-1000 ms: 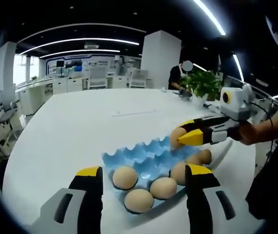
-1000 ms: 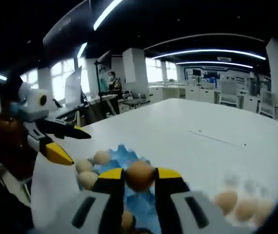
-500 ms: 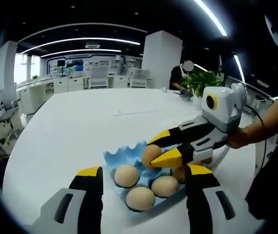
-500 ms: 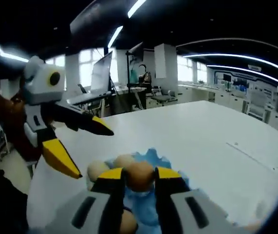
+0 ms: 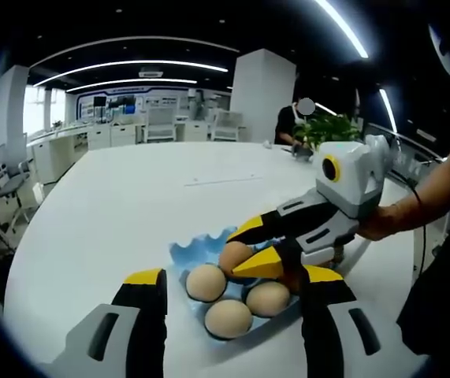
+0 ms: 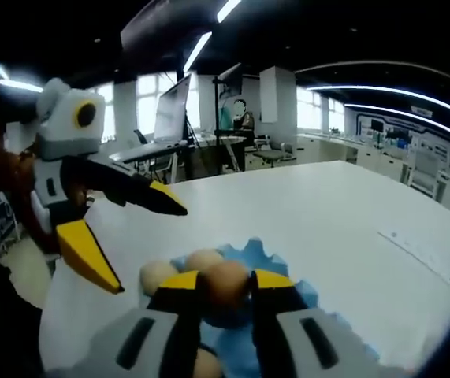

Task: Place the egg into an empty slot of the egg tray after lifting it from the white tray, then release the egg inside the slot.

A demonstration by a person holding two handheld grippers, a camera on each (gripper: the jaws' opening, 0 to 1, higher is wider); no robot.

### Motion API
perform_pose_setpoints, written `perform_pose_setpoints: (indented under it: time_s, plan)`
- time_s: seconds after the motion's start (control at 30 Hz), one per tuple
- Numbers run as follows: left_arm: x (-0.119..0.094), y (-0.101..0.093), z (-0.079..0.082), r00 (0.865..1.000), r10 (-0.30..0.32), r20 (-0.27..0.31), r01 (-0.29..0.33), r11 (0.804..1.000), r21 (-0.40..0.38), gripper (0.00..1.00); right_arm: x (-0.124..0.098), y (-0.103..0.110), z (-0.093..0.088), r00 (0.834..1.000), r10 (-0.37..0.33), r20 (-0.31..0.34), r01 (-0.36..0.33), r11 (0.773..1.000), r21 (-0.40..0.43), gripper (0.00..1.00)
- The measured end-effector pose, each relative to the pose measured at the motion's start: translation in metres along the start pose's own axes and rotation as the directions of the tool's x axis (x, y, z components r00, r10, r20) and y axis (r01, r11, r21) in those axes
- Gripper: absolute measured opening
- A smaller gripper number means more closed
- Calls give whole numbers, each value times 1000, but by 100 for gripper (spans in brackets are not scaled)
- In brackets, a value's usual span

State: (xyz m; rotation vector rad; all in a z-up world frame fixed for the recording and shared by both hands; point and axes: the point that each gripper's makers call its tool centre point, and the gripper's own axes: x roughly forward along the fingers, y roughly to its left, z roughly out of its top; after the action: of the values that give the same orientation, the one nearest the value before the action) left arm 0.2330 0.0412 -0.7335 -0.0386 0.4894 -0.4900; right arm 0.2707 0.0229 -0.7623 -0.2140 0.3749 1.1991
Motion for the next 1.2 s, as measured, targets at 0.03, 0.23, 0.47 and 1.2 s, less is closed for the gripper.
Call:
perform_pose_setpoints:
  time_s: [0.03, 0.23, 0.47, 1.2]
  plan:
    - [0, 0, 0, 1000, -1, -1, 1, 1000, 2, 67, 0, 0, 0, 1000, 0, 0, 0, 1000, 2, 24]
    - [0, -1, 1, 1000, -3, 3, 3, 1000, 4, 67, 0, -2, -2, 1000, -3, -11, 3, 999, 32, 24]
    - [-1, 1, 1, 1000, 1, 1, -1, 1000, 3, 66, 0, -3, -3, 1000, -8, -8, 9, 997, 73, 24]
    - [0, 1, 4, 1000, -5, 13, 5, 1000, -1, 65, -4, -4, -13, 999, 25, -22, -19, 977, 210, 22]
